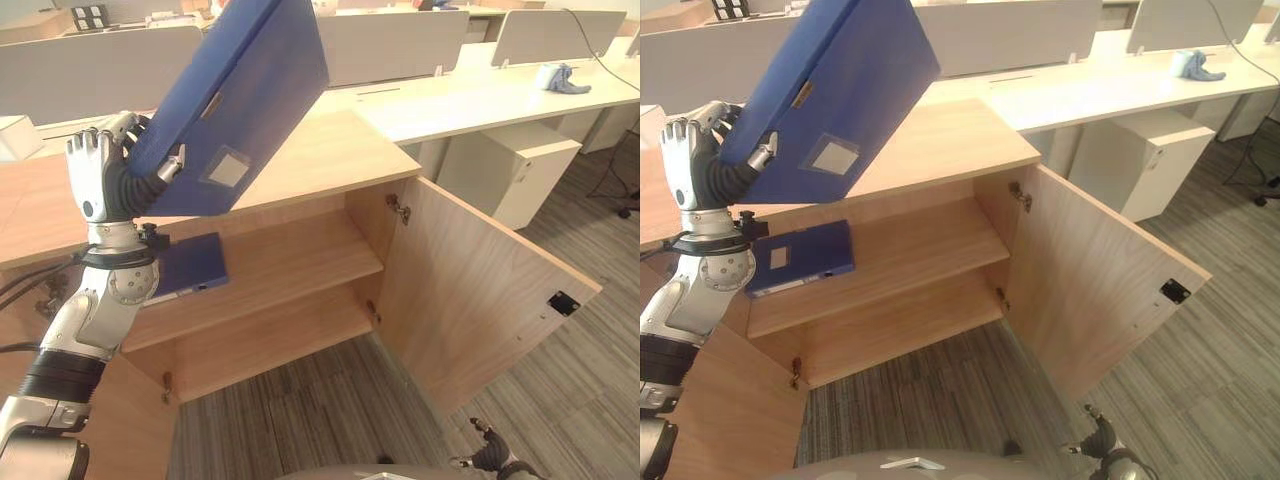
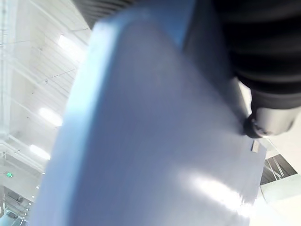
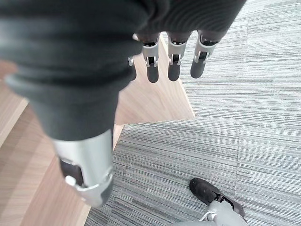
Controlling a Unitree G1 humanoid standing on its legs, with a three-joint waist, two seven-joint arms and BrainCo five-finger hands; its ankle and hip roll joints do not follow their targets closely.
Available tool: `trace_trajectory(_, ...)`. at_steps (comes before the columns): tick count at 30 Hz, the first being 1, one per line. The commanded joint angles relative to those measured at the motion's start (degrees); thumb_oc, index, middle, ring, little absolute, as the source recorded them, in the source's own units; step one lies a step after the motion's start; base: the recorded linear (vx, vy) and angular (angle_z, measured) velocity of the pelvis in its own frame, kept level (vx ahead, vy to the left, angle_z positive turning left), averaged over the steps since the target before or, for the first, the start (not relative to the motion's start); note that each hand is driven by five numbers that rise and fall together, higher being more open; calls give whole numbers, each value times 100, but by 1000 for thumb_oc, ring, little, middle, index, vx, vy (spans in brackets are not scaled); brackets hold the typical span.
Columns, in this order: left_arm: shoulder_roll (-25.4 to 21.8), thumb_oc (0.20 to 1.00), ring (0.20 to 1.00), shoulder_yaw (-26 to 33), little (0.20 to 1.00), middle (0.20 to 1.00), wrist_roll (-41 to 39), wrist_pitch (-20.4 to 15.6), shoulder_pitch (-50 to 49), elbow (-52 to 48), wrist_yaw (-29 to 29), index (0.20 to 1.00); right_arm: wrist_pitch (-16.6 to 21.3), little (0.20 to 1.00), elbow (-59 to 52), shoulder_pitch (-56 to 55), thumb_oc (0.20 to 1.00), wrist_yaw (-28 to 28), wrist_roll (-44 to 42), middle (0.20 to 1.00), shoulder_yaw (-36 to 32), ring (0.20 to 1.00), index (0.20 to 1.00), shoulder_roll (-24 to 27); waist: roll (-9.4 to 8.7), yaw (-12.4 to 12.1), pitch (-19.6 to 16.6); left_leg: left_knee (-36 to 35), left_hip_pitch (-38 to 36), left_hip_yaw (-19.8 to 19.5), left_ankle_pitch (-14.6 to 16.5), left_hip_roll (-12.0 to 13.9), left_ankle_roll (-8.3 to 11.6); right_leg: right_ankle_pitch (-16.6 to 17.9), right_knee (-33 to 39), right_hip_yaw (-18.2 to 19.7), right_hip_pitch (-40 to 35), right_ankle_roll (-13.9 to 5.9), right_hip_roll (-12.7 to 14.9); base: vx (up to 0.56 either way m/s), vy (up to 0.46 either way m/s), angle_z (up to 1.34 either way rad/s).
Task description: Put the empty folder in the office cabinet
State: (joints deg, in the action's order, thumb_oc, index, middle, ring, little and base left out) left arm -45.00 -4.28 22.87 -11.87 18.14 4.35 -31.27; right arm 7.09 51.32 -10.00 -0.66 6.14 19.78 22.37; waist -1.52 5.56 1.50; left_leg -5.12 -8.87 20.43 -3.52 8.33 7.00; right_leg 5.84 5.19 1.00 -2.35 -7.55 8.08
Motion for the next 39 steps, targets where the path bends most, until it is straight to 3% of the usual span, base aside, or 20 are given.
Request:
trace_trajectory(1, -44, 200, 200, 495, 200, 200, -677, -300, 581, -19, 3, 200, 34, 1000, -110, 384, 1000, 98, 125, 1000, -6, 1000, 1000, 202, 0, -35, -9, 12, -284, -354, 680, -151, -62, 69, -100, -161, -72, -348, 294, 0, 0, 0)
trace_trajectory(9, 492, 200, 200, 713, 200, 200, -2327, -910, 381, -548, 423, 200, 59, 1000, -430, 455, 1000, 41, 77, 1000, -47, 1000, 1000, 297, -15, -71, 6, 12, -262, -389, 651, -139, -64, 57, -98, -187, -92, -333, 289, 0, 0, 0)
trace_trajectory(16, 954, 200, 200, 786, 200, 200, -4052, -1365, 28, -1067, 1365, 200, 371, 1000, -2410, 674, 1000, -40, -396, 1000, -435, 1000, 1000, 744, -49, -162, 12, 12, -228, -434, 640, -136, -94, 46, -98, -250, -107, -329, 312, -3, 3, 2)
trace_trajectory(20, 1088, 200, 200, 711, 200, 200, -4577, -1401, -52, -1275, 1699, 200, 483, 1000, -3413, 868, 1000, -39, -737, 1000, -664, 1000, 1000, 905, -60, -225, 18, 12, -214, -467, 636, -147, -117, 44, -103, -287, -120, -327, 317, -1, 3, 1)
trace_trajectory(23, 1089, 200, 200, 714, 200, 200, -4591, -1402, -49, -1274, 1713, 200, 471, 1000, -3434, 857, 1000, -46, -745, 1000, -676, 1000, 1000, 914, -57, -228, 21, 12, -214, -468, 636, -148, -118, 43, -103, -289, -121, -328, 318, -3, 5, 13)
trace_trajectory(31, 1258, 200, 200, 543, 200, 200, -5321, -1317, -418, -1534, 2226, 200, 709, 1000, -5248, 1977, 1000, -92, -2492, 1000, -1091, 1000, 1000, 1237, -156, -441, 18, 12, -185, -507, 626, -144, -158, 47, -100, -342, -129, -313, 331, -1, 2, 2)
trace_trajectory(39, 1249, 200, 200, 367, 200, 200, -5459, -1156, -636, -1620, 2410, 200, 752, 1000, -5448, 3135, 1000, -48, -3487, 1000, -868, 1000, 1000, 1604, -248, -606, 22, 12, -164, -519, 616, -141, -167, 52, -90, -354, -146, -304, 336, -1, 0, 0)
